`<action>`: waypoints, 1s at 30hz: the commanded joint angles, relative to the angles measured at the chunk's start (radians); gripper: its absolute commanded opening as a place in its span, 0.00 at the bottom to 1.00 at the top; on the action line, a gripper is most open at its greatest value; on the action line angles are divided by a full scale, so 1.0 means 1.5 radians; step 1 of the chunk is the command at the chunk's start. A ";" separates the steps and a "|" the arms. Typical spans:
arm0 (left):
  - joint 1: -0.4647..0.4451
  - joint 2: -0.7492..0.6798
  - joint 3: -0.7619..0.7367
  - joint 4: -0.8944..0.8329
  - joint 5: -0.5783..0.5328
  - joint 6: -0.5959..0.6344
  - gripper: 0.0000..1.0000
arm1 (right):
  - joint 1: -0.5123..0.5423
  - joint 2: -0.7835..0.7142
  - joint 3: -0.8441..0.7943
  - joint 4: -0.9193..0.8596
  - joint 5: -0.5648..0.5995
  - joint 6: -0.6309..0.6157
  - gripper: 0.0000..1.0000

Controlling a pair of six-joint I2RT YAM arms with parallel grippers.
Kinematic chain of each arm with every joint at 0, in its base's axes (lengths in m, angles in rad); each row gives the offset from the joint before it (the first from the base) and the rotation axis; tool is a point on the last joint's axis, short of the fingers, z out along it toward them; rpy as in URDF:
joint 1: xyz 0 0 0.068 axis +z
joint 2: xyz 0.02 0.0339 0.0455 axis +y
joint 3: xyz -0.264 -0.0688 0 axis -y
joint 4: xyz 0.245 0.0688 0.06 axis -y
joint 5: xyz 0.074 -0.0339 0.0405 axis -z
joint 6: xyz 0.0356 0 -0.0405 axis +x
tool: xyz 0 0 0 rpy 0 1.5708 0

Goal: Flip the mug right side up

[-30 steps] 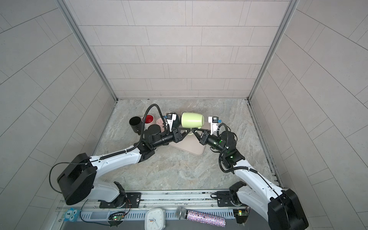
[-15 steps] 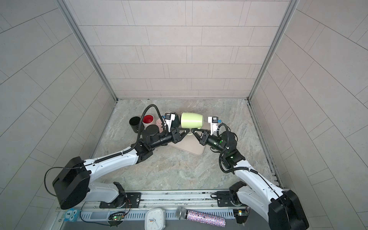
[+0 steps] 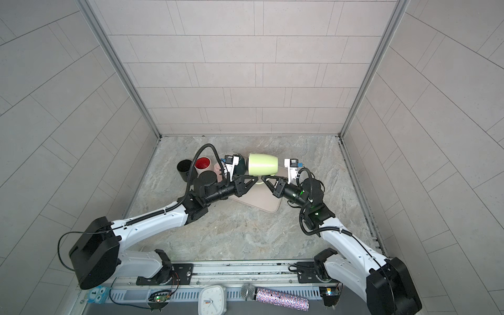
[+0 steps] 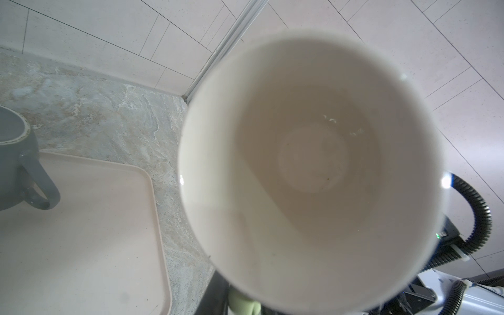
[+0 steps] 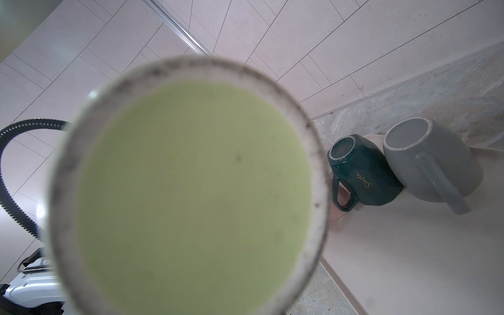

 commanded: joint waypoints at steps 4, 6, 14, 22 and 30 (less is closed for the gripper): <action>-0.036 -0.044 0.043 0.137 0.103 -0.008 0.21 | -0.011 0.031 0.010 -0.043 0.060 -0.025 0.00; -0.036 -0.041 0.045 0.137 0.106 -0.006 0.19 | -0.011 0.035 0.011 -0.039 0.057 -0.024 0.00; -0.037 -0.032 0.049 0.141 0.112 -0.008 0.00 | -0.011 0.051 0.006 -0.025 0.053 -0.013 0.00; -0.037 -0.032 0.050 0.148 0.114 -0.009 0.00 | -0.011 0.058 -0.006 -0.010 0.049 -0.006 0.00; -0.037 -0.051 0.049 0.132 0.104 0.006 0.00 | -0.011 0.044 -0.008 -0.020 0.051 -0.014 0.00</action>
